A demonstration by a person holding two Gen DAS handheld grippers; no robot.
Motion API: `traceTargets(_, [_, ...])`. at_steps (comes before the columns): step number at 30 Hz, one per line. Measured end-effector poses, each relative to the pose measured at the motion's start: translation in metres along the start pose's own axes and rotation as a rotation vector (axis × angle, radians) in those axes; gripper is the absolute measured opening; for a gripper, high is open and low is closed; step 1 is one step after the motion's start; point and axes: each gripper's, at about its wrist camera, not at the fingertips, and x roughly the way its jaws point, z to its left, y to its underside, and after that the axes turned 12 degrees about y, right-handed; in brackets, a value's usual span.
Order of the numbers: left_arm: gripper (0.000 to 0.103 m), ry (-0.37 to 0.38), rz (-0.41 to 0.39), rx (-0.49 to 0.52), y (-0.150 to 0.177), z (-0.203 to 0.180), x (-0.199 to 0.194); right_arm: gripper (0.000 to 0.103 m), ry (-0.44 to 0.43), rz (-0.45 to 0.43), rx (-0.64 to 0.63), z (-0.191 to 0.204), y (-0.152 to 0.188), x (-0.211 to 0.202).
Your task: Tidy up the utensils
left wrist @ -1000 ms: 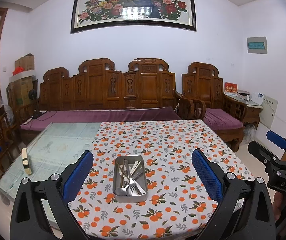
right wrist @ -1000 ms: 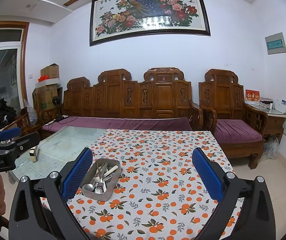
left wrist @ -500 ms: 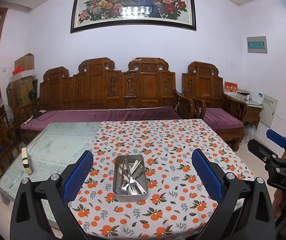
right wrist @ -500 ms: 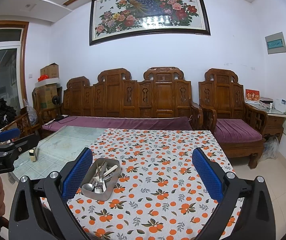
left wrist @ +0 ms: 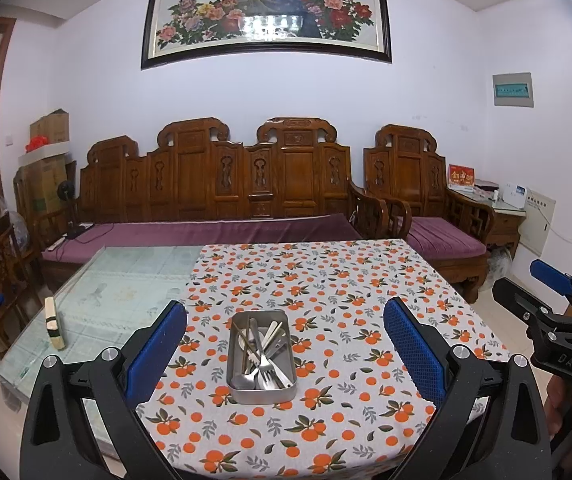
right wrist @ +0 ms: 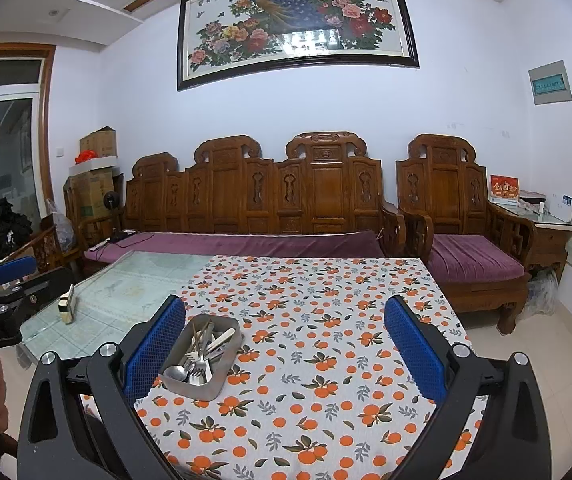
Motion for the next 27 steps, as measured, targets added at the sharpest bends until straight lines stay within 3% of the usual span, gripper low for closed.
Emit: traceTargets(27, [0.095,0.005,-0.005,-0.002,-0.0008,0.0010,-0.0025,0.100,-0.005,-0.001,0.001,0.0019,0.0011,0.0012])
